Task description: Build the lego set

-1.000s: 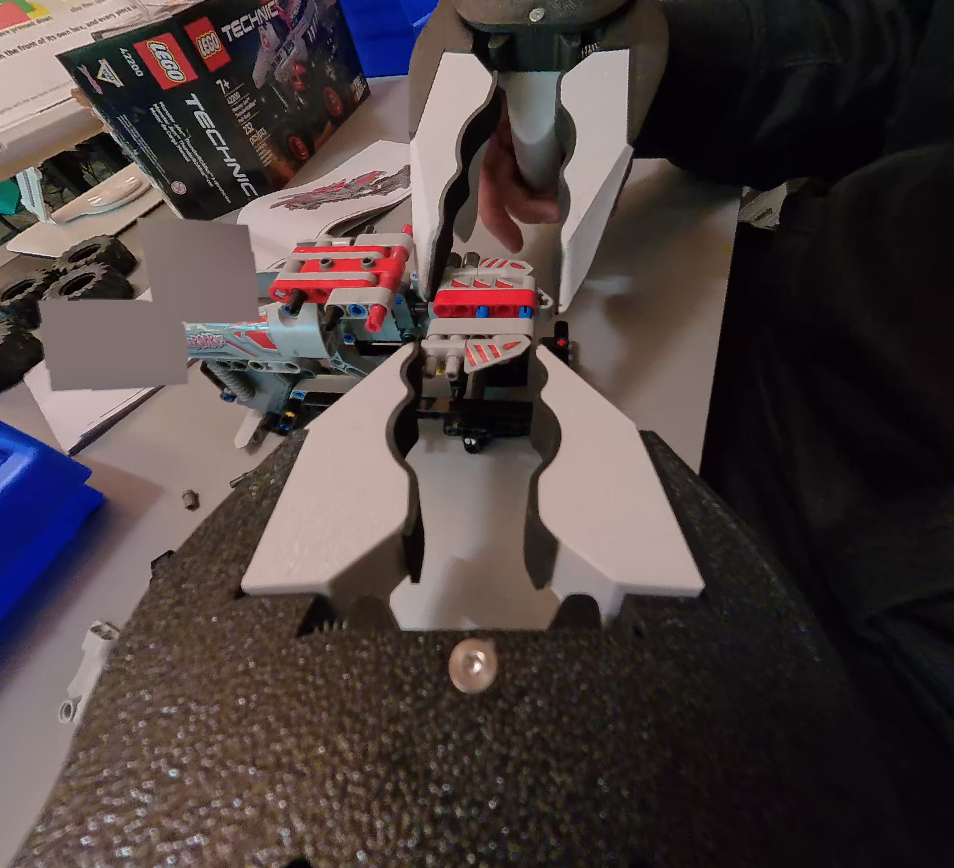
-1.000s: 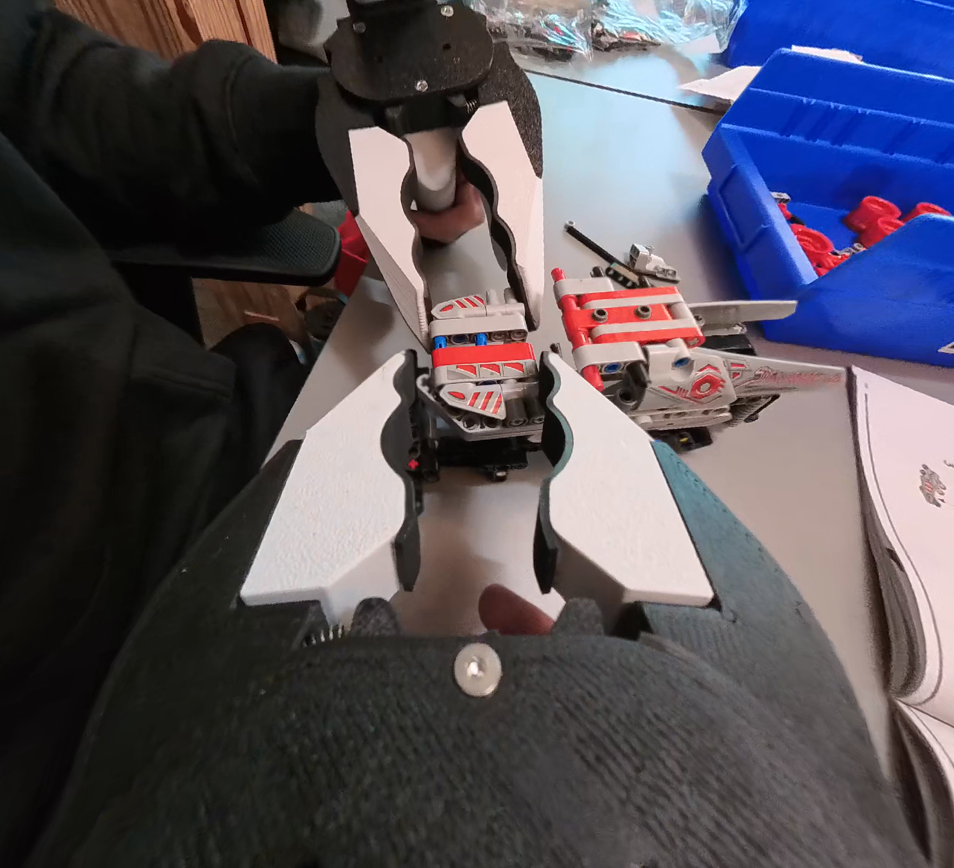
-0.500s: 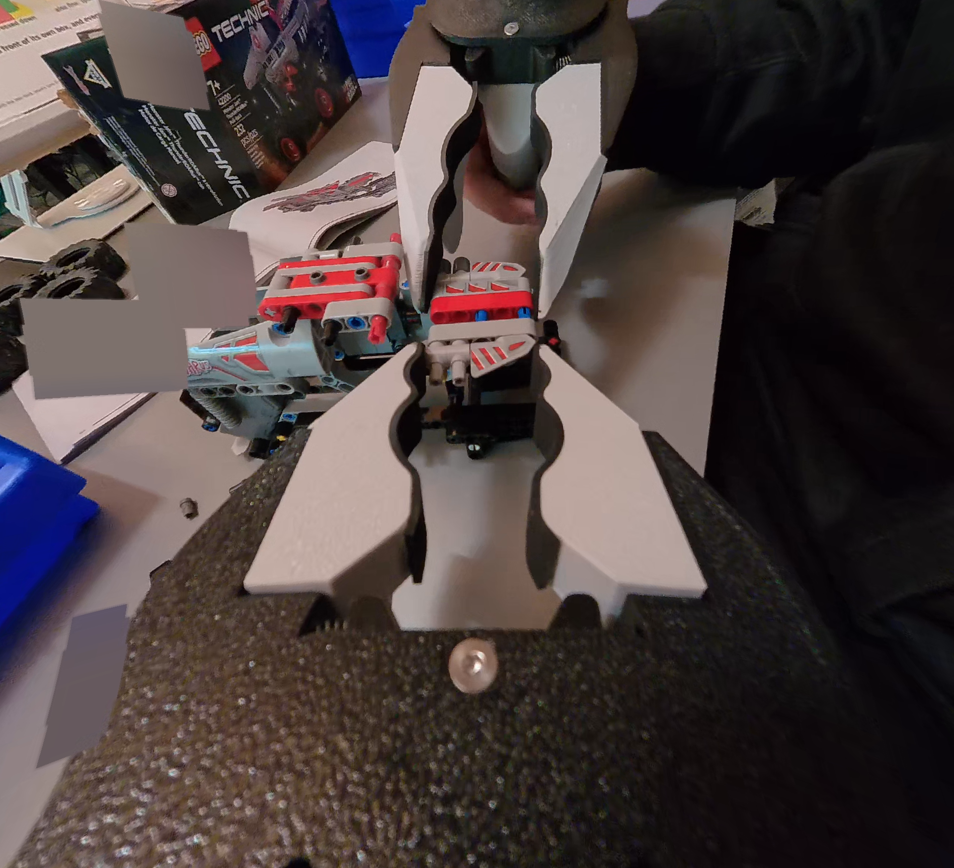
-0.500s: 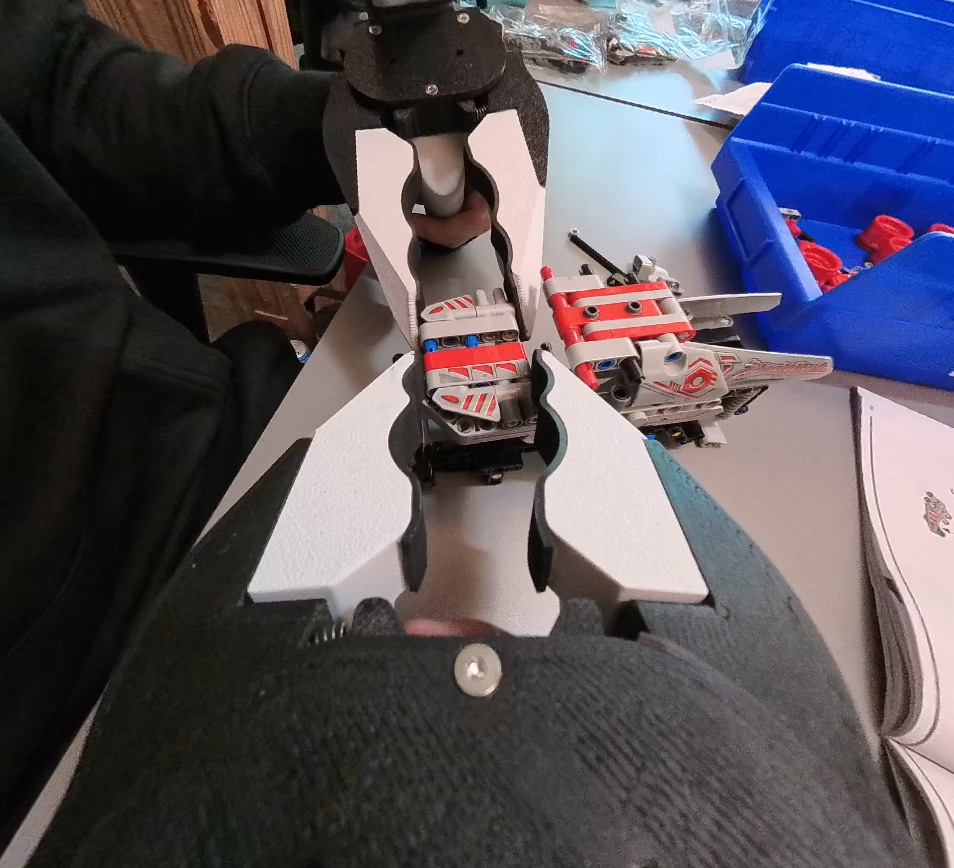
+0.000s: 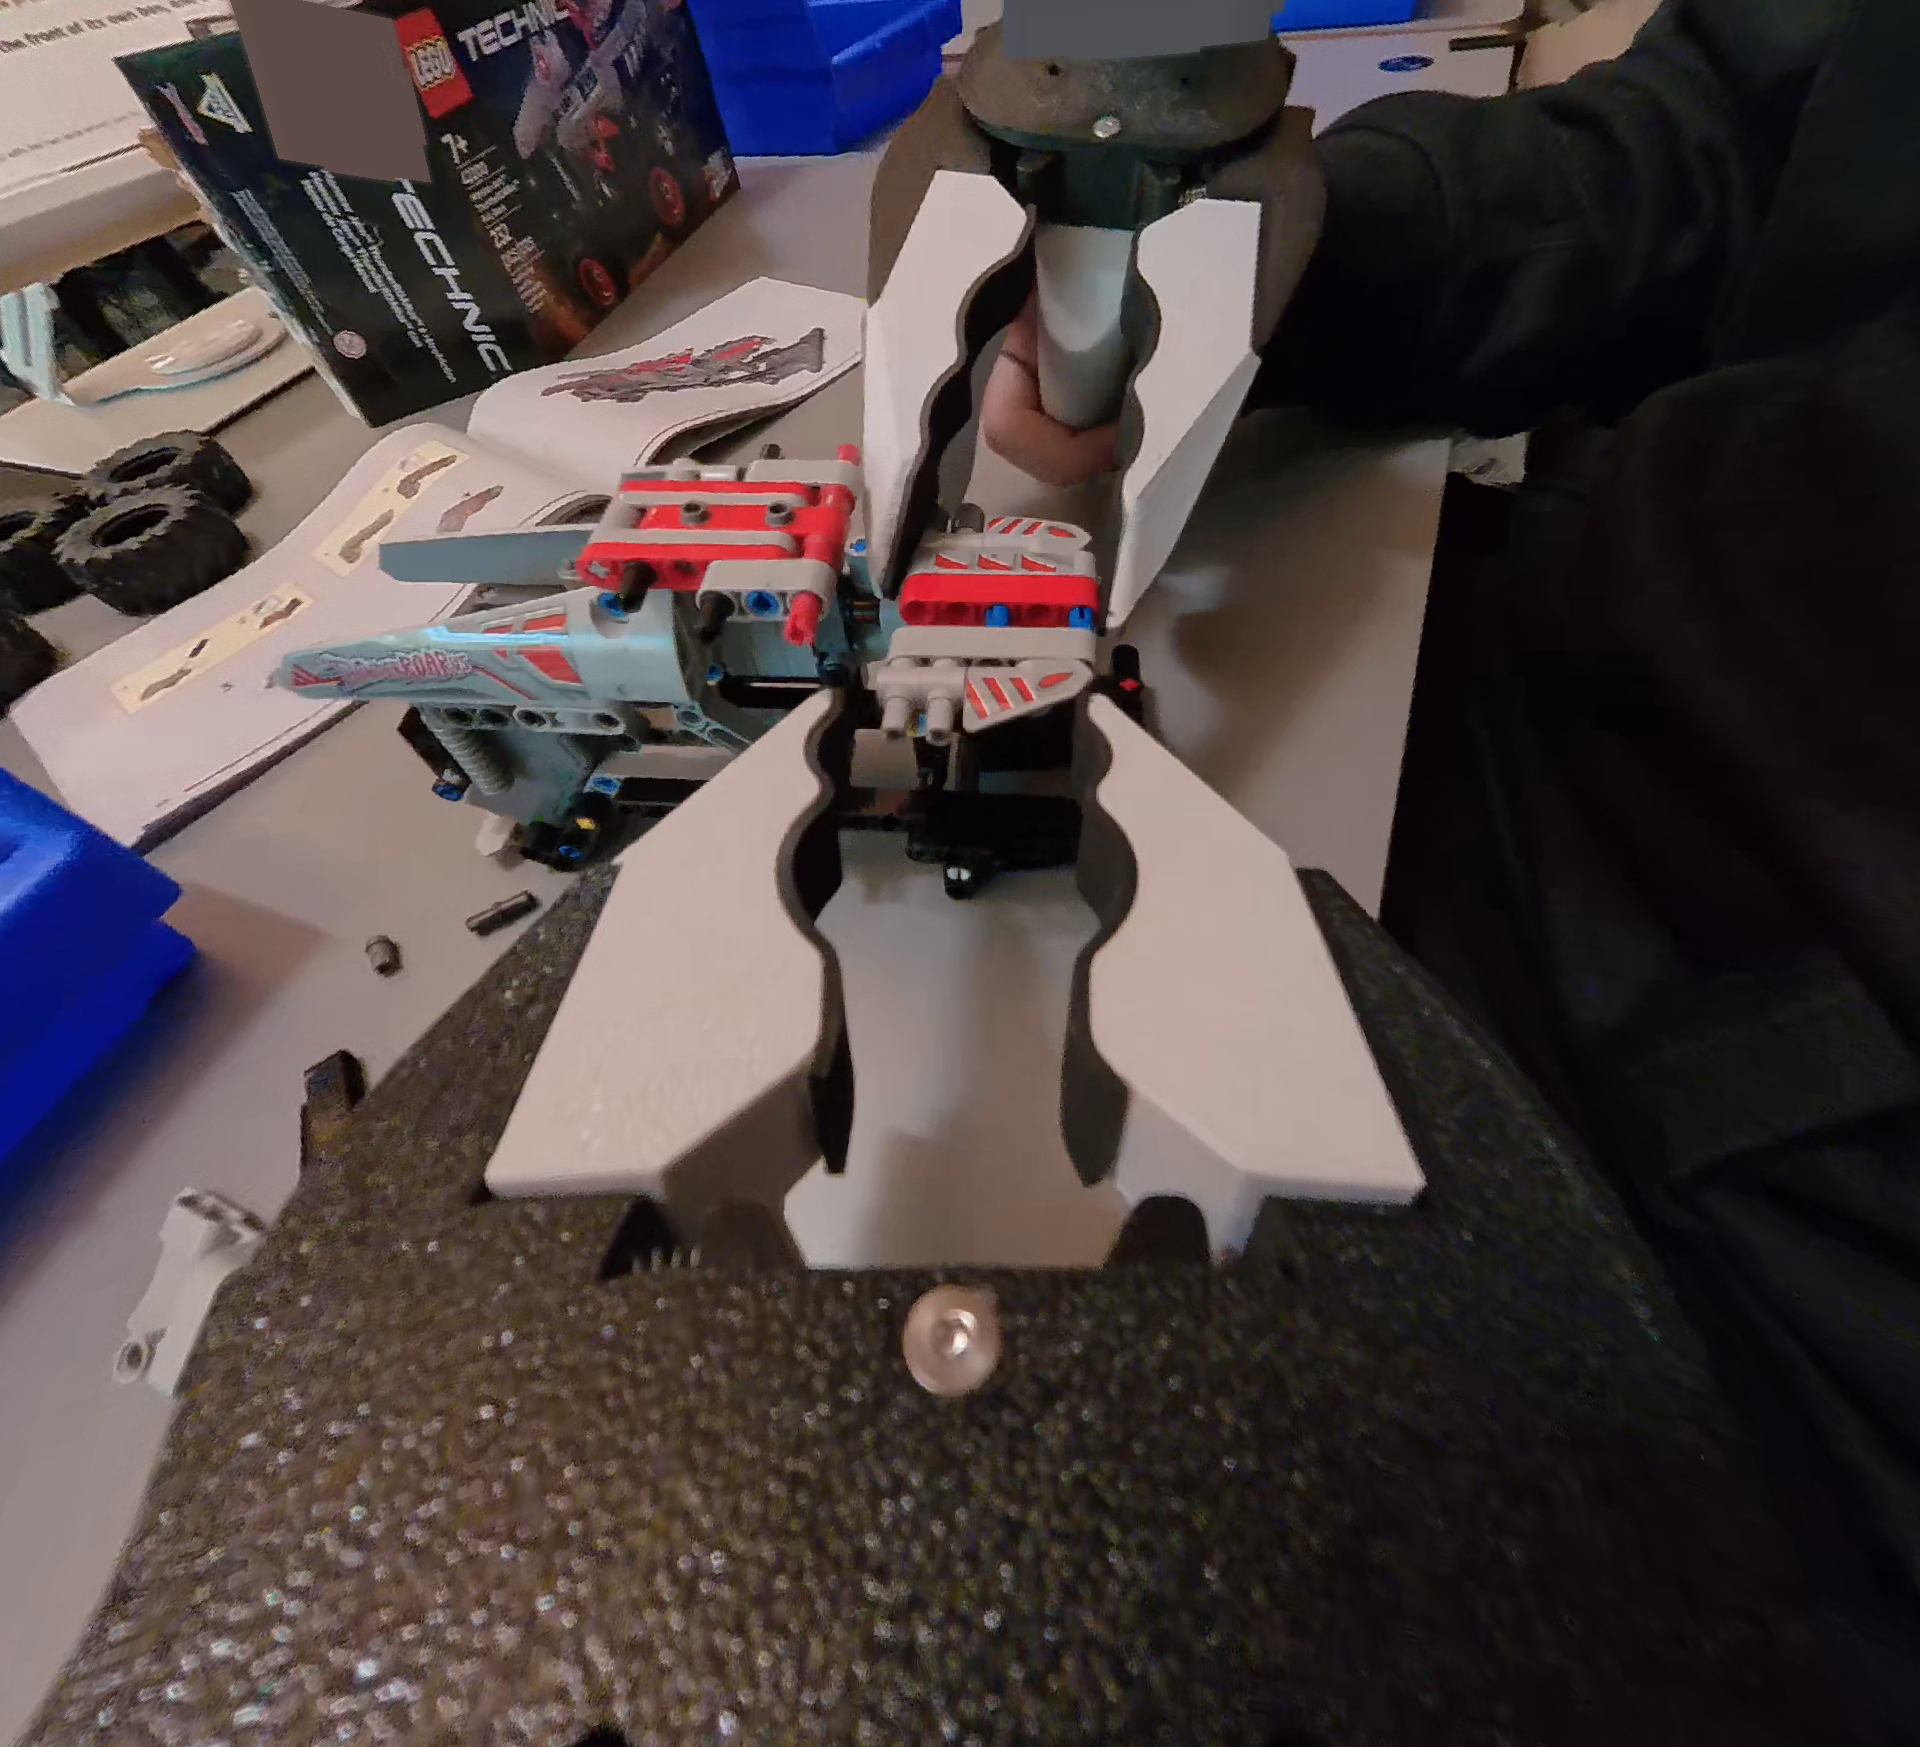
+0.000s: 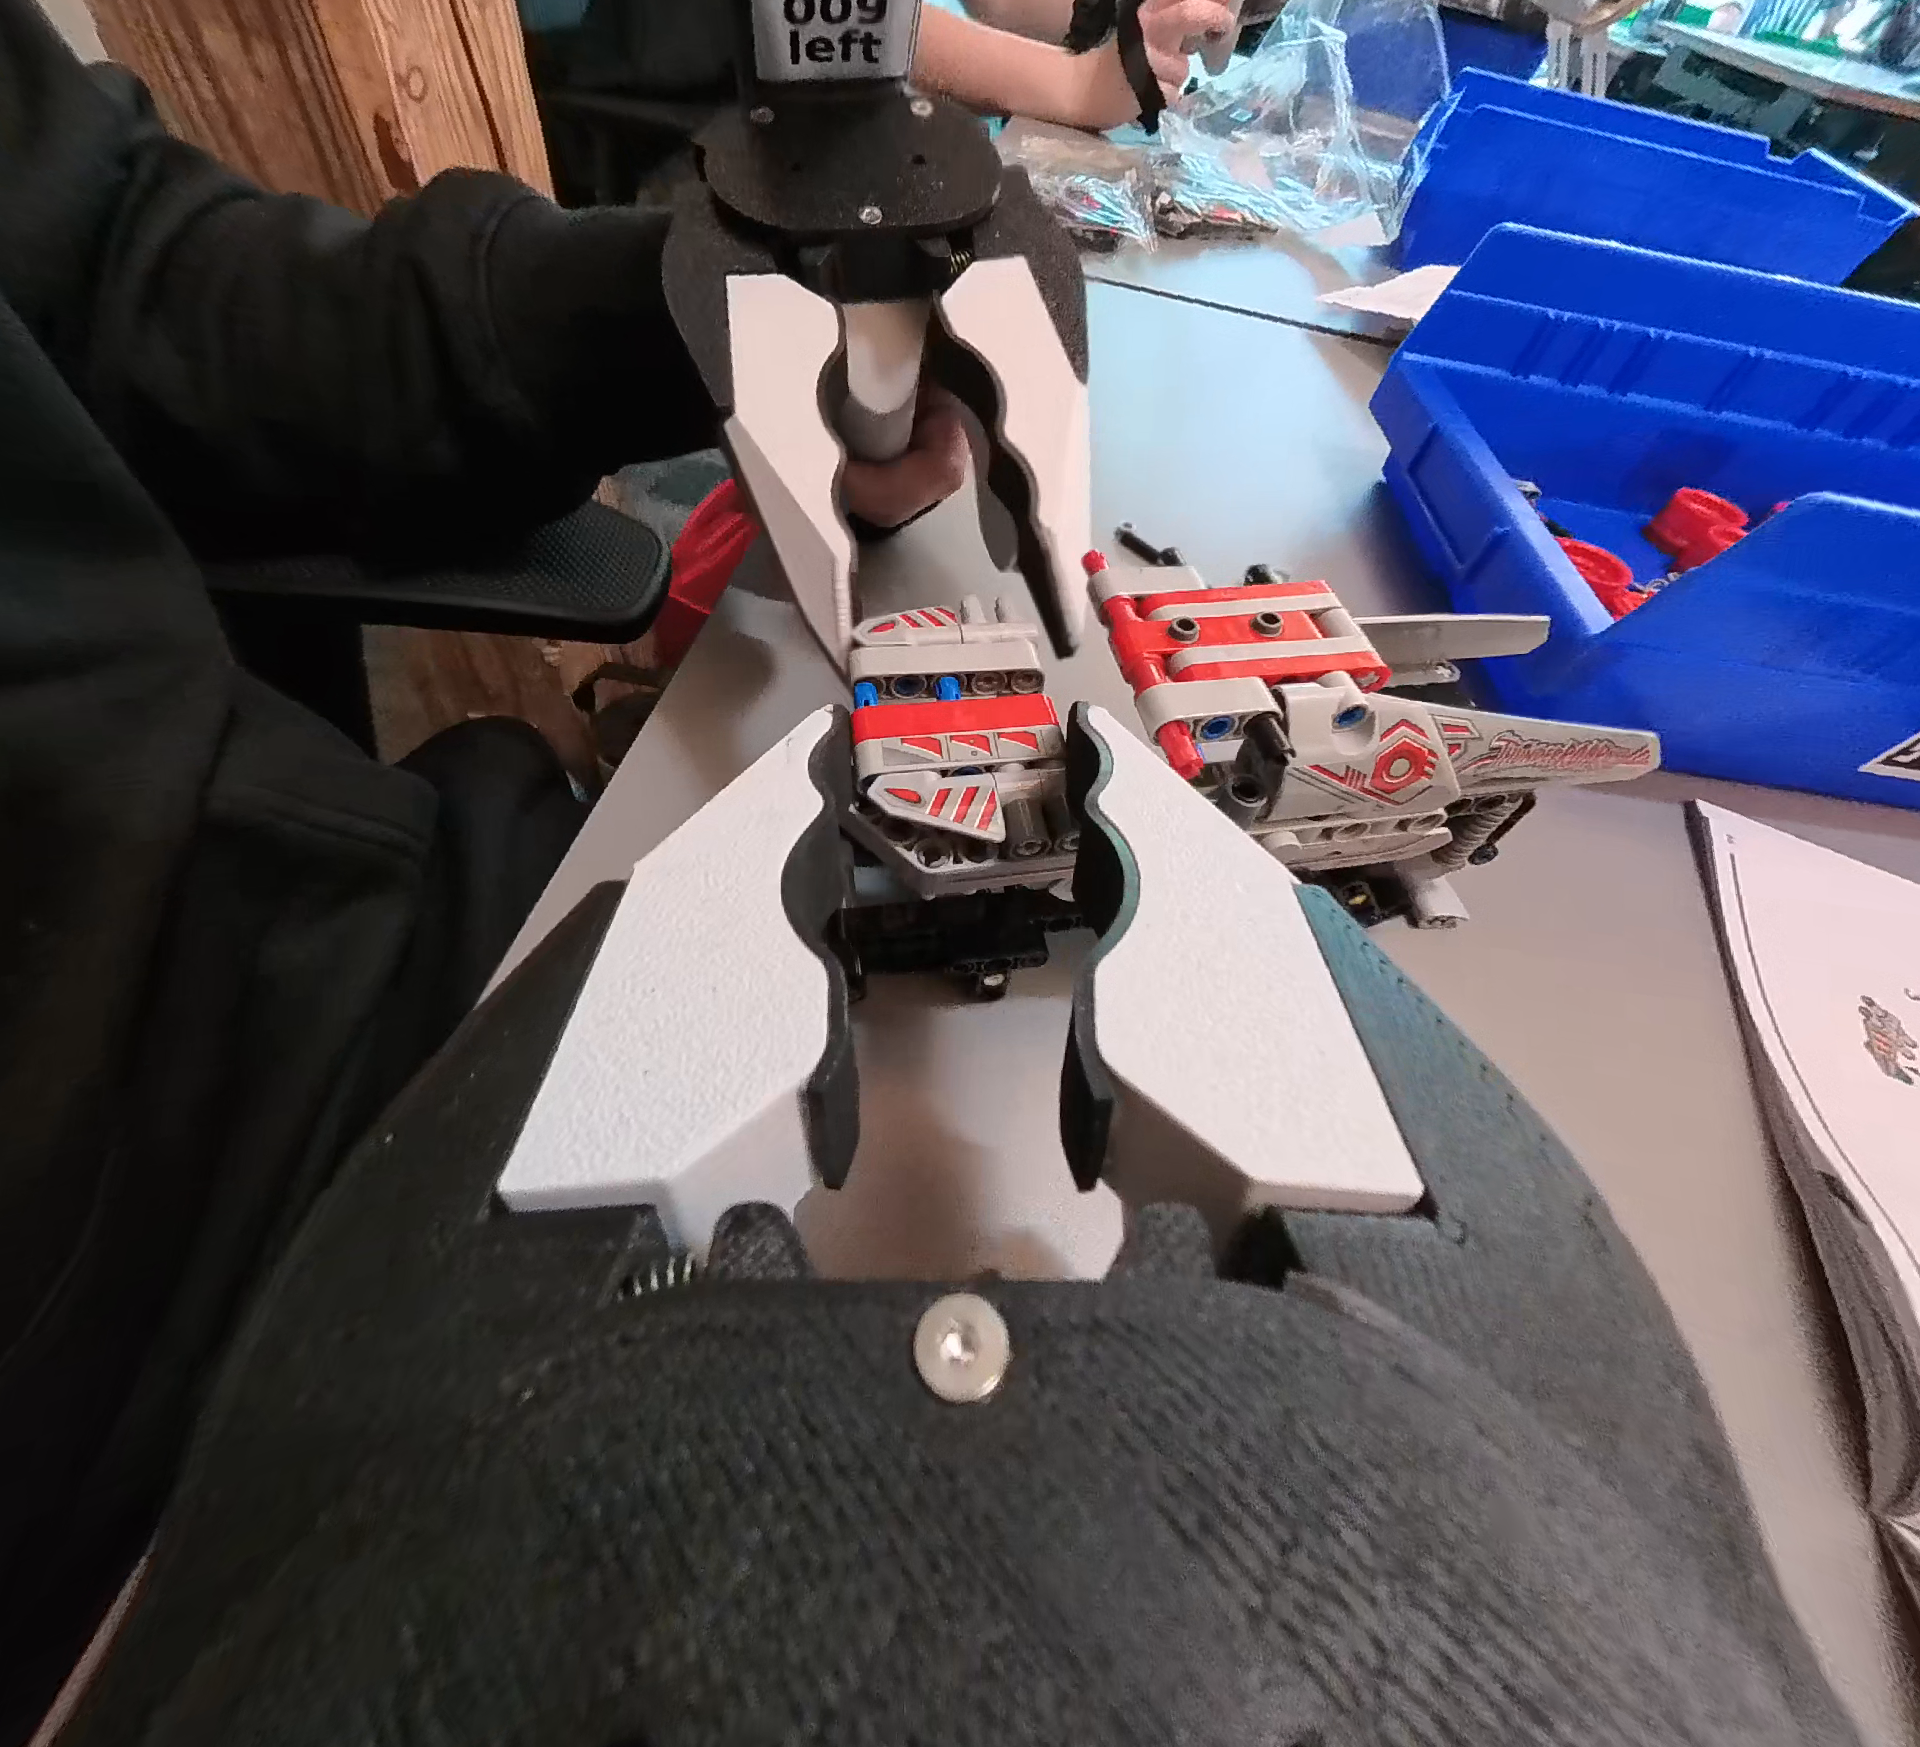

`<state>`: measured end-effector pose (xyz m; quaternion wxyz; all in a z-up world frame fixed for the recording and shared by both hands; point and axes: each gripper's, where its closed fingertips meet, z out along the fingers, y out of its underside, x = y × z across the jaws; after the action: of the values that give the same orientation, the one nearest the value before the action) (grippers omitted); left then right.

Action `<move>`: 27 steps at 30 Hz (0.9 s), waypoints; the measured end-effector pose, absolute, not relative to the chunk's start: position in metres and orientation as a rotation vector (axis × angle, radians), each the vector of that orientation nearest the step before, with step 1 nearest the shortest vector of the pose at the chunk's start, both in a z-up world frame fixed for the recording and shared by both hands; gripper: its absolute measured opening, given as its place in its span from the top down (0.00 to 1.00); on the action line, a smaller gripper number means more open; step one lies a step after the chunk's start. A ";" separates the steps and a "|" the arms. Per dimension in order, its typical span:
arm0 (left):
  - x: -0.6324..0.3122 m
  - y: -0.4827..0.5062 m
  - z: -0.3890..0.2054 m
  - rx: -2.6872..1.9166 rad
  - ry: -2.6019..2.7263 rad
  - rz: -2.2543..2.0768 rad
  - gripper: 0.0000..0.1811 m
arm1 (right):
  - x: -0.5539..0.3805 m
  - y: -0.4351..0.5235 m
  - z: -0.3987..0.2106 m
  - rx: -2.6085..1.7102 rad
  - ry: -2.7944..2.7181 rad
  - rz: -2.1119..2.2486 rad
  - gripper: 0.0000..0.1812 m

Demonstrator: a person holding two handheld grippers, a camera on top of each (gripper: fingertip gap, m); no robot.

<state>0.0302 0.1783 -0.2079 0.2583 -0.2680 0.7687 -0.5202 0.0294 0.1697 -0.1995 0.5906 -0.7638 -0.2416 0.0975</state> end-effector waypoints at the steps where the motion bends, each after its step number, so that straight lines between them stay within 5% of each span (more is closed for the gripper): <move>1: 0.028 0.179 -0.207 -0.725 2.088 -1.428 0.81 | 0.029 0.170 -0.199 -1.772 -0.558 0.226 0.78; 12: 0.030 0.187 -0.213 -0.734 2.099 -1.352 0.96 | 0.028 0.170 -0.200 -1.755 -0.574 0.204 0.78; 27: 0.039 0.192 -0.215 -0.681 2.153 -1.243 1.00 | 0.031 0.171 -0.200 -1.773 -0.545 0.256 0.78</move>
<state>0.0390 0.1915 -0.2148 0.2782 -0.2537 0.8022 -0.4633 0.0306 0.1706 -0.2005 0.5927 -0.7626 -0.2345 0.1102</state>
